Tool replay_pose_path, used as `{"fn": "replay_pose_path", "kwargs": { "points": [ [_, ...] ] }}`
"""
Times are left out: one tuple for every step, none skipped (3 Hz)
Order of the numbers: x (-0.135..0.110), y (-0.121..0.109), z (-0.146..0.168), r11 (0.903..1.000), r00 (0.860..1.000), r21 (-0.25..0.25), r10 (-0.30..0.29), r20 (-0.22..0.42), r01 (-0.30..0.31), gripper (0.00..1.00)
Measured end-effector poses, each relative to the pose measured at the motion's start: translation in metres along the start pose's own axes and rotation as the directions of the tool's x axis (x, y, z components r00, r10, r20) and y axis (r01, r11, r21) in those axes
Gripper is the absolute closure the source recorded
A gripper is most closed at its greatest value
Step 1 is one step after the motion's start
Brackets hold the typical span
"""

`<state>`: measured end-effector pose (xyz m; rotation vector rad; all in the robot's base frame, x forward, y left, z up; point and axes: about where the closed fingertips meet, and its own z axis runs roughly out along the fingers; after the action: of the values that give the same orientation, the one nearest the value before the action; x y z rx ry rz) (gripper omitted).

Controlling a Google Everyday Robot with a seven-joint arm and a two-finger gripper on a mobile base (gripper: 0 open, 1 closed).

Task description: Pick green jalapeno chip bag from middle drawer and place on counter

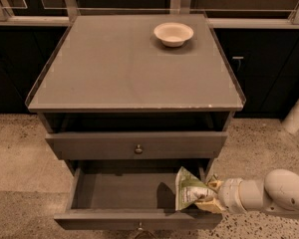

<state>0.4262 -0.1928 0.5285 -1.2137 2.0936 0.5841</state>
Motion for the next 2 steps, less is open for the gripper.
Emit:
{"fn": "replay_pose_path", "kwargs": {
  "points": [
    [-0.036,0.006,-0.029,0.9971,0.997,0.007,-0.075,-0.004,0.075,1.0],
    [-0.112,0.019,-0.089,0.9789,0.981,0.064,-0.194,-0.011,0.194,1.0]
  ]
}}
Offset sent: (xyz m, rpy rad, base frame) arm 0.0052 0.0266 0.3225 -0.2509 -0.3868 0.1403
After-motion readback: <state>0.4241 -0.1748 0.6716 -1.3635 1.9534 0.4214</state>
